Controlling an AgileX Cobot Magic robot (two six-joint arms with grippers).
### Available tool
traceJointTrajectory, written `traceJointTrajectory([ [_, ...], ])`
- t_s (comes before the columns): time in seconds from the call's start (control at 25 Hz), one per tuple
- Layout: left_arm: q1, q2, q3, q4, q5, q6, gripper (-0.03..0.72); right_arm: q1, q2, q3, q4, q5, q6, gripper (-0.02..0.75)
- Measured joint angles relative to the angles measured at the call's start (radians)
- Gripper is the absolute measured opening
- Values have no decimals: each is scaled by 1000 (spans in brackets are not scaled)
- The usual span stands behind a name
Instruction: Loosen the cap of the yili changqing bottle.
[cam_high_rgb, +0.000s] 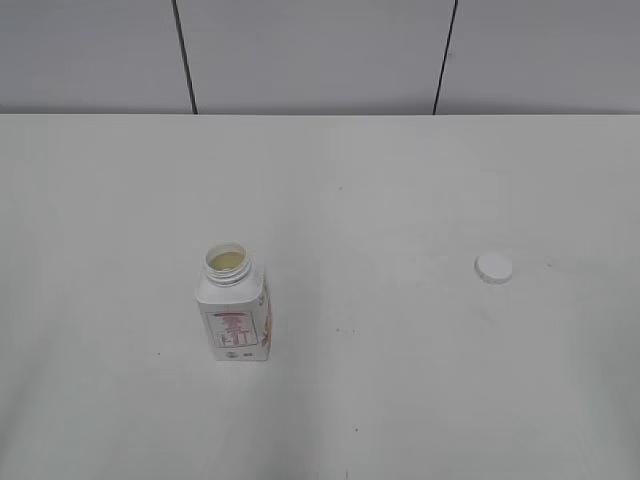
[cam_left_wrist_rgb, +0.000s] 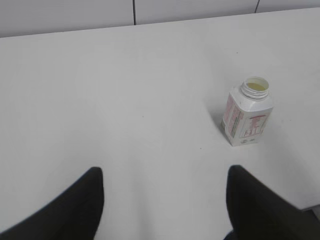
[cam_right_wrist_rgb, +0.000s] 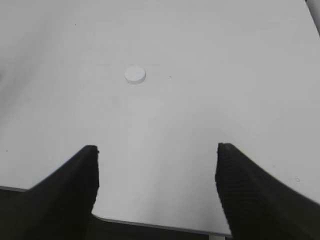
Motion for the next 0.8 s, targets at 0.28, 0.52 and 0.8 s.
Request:
traceJointTrajectory([
  [0.28, 0, 0, 2, 1, 0, 0, 461, 0, -10, 1, -7, -1, -6, 575],
  [0.52, 33, 0, 2, 0, 0, 0, 439, -1, -10, 1, -7, -1, -6, 575],
  [0.8, 51, 0, 2, 0, 0, 0, 439, -114, -10, 1, 0, -1, 0, 575],
])
